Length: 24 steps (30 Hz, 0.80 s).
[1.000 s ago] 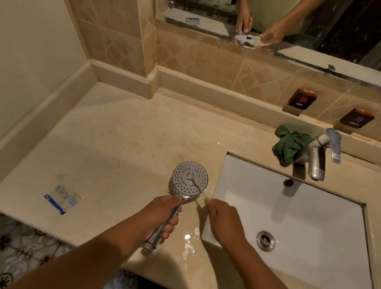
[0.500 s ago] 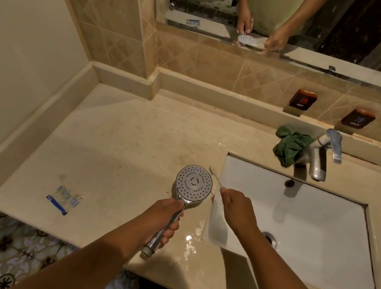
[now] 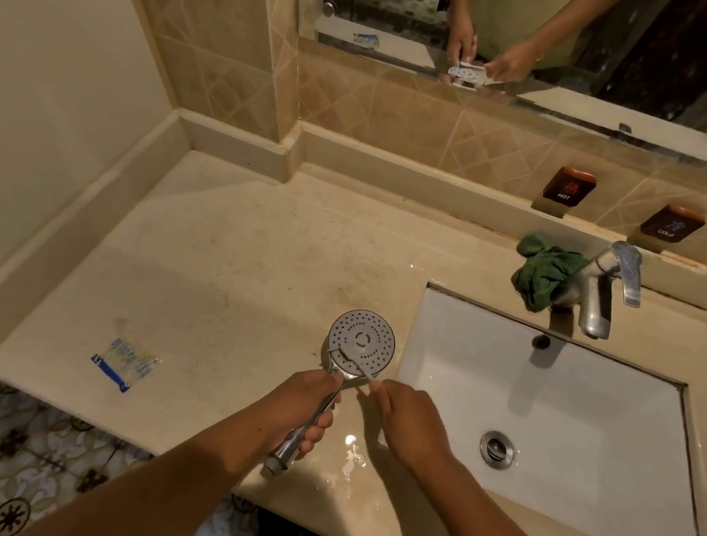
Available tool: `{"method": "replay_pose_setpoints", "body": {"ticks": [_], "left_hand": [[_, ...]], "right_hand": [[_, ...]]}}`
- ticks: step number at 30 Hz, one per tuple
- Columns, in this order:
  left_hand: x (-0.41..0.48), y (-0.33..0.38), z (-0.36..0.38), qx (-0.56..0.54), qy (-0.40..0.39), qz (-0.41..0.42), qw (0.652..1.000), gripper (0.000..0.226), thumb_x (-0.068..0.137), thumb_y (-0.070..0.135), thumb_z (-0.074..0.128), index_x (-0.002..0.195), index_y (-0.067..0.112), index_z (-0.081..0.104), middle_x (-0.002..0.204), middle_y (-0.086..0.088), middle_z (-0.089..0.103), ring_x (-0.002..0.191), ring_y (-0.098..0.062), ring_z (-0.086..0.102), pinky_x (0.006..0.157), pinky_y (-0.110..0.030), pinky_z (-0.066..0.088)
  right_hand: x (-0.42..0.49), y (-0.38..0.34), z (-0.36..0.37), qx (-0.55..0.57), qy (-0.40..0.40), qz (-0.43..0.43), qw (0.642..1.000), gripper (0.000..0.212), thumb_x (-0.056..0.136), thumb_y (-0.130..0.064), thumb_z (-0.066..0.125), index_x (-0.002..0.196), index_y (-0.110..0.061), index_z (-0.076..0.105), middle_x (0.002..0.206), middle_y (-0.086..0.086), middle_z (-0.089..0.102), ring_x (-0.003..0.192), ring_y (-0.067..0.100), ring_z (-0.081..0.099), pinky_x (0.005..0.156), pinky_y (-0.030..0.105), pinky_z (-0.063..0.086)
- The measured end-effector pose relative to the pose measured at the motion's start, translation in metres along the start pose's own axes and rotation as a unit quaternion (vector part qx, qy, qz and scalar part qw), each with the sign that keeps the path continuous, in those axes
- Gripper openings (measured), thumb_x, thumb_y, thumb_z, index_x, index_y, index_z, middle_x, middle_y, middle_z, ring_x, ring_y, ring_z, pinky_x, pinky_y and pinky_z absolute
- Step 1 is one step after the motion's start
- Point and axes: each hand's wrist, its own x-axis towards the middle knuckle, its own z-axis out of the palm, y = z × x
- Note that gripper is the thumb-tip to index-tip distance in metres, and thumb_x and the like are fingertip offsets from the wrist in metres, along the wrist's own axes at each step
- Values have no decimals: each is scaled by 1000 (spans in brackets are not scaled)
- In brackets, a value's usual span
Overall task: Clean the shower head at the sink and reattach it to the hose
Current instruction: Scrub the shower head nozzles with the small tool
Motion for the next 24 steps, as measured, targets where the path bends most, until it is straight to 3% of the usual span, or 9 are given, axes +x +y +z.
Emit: {"method": "replay_pose_setpoints", "body": {"ticks": [5, 12, 15, 18, 24], "left_hand": [[-4, 3, 2, 18, -3, 15, 1000, 38, 97, 48, 48, 95, 11, 53, 57, -6, 52, 41, -18, 42, 48, -24, 38], [-6, 1, 3, 31, 12, 18, 999, 36, 99, 44, 45, 97, 9, 53, 58, -7, 53, 40, -19, 41, 48, -25, 38], [-3, -2, 0, 26, 23, 7, 999, 35, 98, 43, 46, 97, 9, 54, 58, -8, 53, 40, -19, 41, 47, -24, 37], [1, -8, -3, 38, 28, 20, 999, 35, 95, 45, 48, 90, 12, 54, 56, -6, 52, 39, -18, 42, 47, -23, 36], [6, -18, -10, 55, 17, 25, 998, 36, 96, 48, 48, 92, 13, 53, 56, -7, 52, 38, -18, 41, 44, -23, 40]], "right_hand": [[31, 26, -27, -7, 68, 31, 997, 45, 105, -43, 32, 78, -20, 61, 78, 3, 66, 72, 20, 61, 64, 31, 43], [25, 15, -21, 0, 38, 22, 999, 47, 105, -43, 33, 80, -17, 63, 78, 3, 66, 73, 20, 62, 68, 34, 49], [6, 0, -1, -4, 0, -14, 1000, 37, 105, -42, 33, 77, -29, 54, 75, -5, 60, 66, 13, 59, 59, 24, 41], [-4, -5, 12, -13, 0, -25, 1000, 37, 105, -44, 31, 80, -30, 54, 75, -8, 58, 64, 7, 54, 58, 19, 35], [23, 13, -4, -21, 15, 23, 999, 44, 105, -46, 30, 76, -26, 56, 76, -1, 64, 71, 19, 61, 66, 33, 49]]}}
